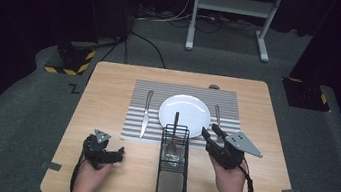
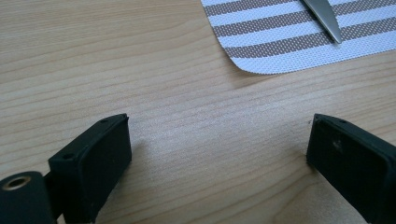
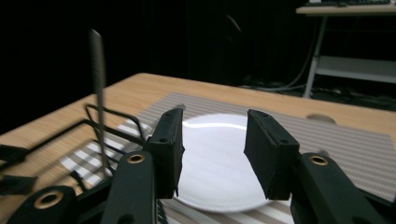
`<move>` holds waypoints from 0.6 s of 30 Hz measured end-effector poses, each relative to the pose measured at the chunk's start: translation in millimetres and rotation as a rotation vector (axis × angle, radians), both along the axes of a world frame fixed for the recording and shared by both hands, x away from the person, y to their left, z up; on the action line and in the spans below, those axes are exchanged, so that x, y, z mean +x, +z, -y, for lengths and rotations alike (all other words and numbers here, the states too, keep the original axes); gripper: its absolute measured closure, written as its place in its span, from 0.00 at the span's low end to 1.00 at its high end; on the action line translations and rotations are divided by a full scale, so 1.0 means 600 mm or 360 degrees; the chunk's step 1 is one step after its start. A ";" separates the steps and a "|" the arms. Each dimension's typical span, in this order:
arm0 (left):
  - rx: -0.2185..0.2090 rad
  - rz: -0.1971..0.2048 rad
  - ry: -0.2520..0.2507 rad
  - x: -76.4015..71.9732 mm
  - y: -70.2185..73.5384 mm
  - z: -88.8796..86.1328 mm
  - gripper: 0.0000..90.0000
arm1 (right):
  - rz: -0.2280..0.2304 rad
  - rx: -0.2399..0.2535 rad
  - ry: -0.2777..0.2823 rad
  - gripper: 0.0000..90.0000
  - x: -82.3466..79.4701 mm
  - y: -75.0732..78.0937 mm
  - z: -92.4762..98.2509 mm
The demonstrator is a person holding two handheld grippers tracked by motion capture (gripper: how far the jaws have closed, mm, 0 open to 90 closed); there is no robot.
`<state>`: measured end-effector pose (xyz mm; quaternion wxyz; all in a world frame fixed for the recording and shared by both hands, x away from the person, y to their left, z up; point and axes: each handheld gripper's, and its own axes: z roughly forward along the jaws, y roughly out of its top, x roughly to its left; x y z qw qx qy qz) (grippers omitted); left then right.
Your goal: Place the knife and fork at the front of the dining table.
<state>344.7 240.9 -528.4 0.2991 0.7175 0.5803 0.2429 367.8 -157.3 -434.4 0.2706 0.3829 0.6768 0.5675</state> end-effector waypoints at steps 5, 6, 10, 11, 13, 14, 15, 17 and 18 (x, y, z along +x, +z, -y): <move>0.0001 -0.0002 0.0003 0.000 0.000 0.000 0.07 | 0.0040 0.0028 0.0059 0.63 -0.005 0.024 -0.030; 0.0003 -0.0002 0.0004 0.000 0.000 0.000 0.07 | 0.0056 0.0027 0.0069 0.63 -0.006 0.029 -0.035; -0.0004 -0.0013 0.0027 0.002 -0.001 0.001 0.05 | 0.0083 0.0050 0.0108 0.62 -0.008 0.044 -0.059; -0.0002 -0.0015 0.0031 0.002 -0.001 0.001 0.04 | 0.0090 0.0047 0.0120 0.62 -0.007 0.047 -0.066; -0.0001 -0.0016 0.0030 0.002 -0.001 0.001 0.04 | 0.0112 0.0023 0.0131 0.61 -0.007 0.049 -0.079; -0.0002 -0.0017 0.0030 0.002 -0.001 0.001 0.04 | 0.0113 0.0018 0.0144 0.61 -0.006 0.050 -0.085; -0.0003 -0.0017 0.0031 0.002 -0.001 0.001 0.04 | 0.0113 0.0016 0.0152 0.62 -0.005 0.051 -0.091; -0.0001 -0.0014 0.0035 0.001 -0.001 0.001 0.04 | 0.0103 -0.0005 0.0168 0.63 -0.003 0.051 -0.101; 0.0002 -0.0013 0.0036 0.001 -0.001 0.001 0.04 | 0.0099 -0.0018 0.0174 0.65 -0.001 0.051 -0.106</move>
